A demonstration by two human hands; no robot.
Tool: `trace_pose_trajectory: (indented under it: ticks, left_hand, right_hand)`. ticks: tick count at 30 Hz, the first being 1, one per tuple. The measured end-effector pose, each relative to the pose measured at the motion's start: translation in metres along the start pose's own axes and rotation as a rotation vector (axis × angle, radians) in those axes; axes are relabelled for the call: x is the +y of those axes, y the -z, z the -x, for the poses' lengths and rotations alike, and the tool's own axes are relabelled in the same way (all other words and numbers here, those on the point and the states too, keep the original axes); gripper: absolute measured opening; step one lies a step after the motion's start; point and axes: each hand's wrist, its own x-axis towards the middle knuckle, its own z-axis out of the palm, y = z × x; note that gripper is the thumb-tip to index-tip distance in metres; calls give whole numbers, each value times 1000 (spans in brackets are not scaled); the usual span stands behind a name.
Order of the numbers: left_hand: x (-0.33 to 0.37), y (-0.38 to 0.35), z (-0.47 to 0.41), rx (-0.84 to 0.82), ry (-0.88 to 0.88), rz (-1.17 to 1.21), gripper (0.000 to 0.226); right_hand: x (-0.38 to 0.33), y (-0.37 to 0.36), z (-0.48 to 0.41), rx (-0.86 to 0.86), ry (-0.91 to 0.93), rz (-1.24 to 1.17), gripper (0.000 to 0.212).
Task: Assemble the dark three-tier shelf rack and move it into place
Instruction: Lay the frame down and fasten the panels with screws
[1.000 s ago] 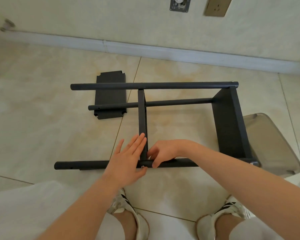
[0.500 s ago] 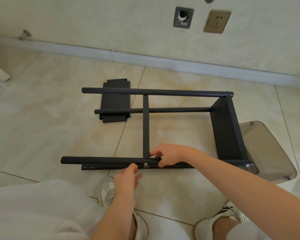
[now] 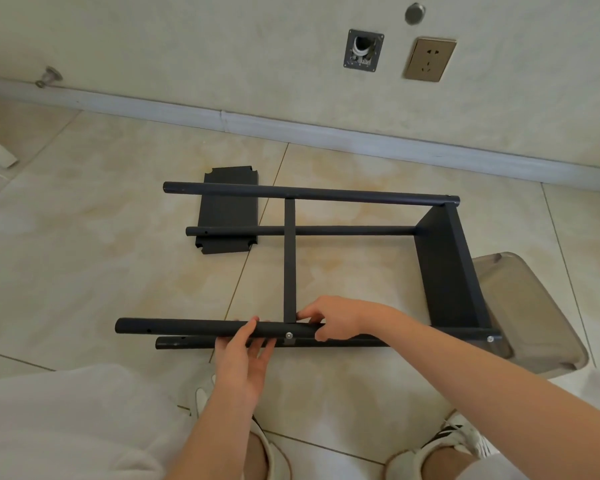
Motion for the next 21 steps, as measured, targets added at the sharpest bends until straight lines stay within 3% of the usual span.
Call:
trace_pose_trajectory:
  ticks: [9, 15, 21]
  left_hand:
    - [3, 0, 0, -70, -12, -29, 54]
    - [7, -7, 4, -90, -73, -40, 66]
    - [11, -11, 17, -62, -88, -47, 63]
  right_hand:
    - [-2, 2, 7, 48, 6, -2, 45]
    - [-2, 8, 17, 92, 6, 66, 25]
    - [-10, 5, 25, 112, 27, 94, 25]
